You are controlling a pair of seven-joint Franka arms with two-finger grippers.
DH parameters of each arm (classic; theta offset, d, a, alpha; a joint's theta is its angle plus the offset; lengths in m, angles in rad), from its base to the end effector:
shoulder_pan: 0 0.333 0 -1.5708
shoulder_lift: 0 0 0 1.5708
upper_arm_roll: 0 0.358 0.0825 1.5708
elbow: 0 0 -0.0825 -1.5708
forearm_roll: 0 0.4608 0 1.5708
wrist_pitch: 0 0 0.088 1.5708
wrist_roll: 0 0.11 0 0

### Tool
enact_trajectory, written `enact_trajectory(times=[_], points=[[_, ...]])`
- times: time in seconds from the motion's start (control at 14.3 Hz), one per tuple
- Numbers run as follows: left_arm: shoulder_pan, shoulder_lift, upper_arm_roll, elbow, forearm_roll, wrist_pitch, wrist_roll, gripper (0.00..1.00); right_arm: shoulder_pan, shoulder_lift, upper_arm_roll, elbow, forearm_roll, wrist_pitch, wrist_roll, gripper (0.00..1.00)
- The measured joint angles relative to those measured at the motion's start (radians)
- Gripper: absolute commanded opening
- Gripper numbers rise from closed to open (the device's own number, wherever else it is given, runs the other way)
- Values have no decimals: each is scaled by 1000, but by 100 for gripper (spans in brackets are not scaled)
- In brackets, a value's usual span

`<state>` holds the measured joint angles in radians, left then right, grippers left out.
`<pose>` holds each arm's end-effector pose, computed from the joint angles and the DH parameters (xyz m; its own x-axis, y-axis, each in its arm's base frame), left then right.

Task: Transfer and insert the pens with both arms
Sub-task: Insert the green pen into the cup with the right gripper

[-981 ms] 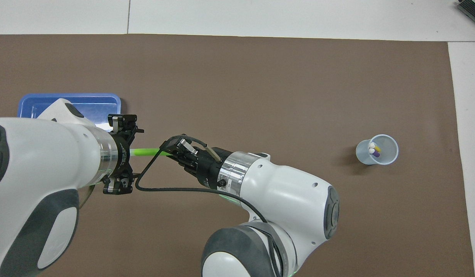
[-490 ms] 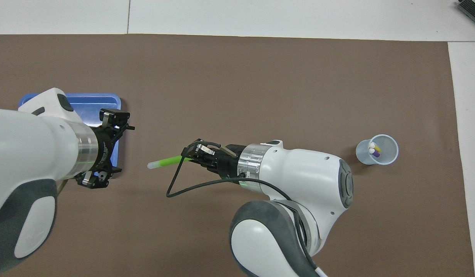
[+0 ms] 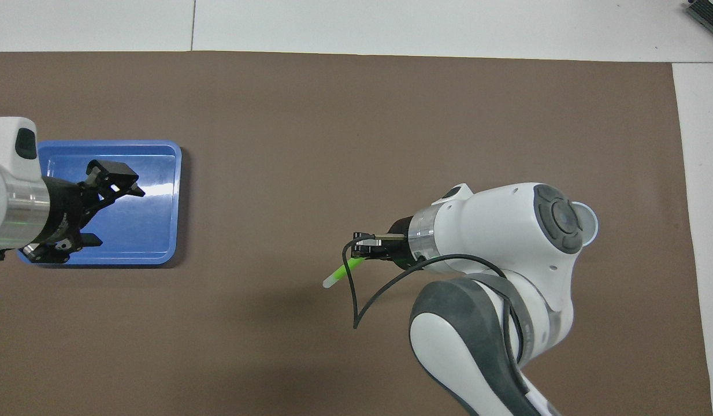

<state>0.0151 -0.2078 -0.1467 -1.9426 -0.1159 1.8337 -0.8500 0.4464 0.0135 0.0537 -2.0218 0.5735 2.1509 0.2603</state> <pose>0.5671 -0.0912 0.6046 0.7352 0.6778 0.0000 0.6723 -0.7293 0.1274 0.5498 0.3274 0.4644 0.9955 -0.0298 -0.0895 -0.0692 -0.8752 -0.4788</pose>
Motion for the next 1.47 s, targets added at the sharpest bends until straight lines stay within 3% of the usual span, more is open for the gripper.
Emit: enact_trajectory(times=[0.35, 0.77, 1.12, 1.47], points=[[45, -4, 93, 0, -5, -31, 387, 100, -99, -66, -1, 5, -315, -250, -214, 0], [60, -9, 179, 19, -5, -47, 677, 100, -277, -83, -8, 51, -575, -410, -613, 0], [64, -9, 170, 32, 29, -52, 714, 100, -289, -82, -6, 64, -724, -420, -795, 0], [62, -5, 154, 47, 57, -69, 716, 100, -300, -71, -6, 65, -838, -292, -1065, 0]])
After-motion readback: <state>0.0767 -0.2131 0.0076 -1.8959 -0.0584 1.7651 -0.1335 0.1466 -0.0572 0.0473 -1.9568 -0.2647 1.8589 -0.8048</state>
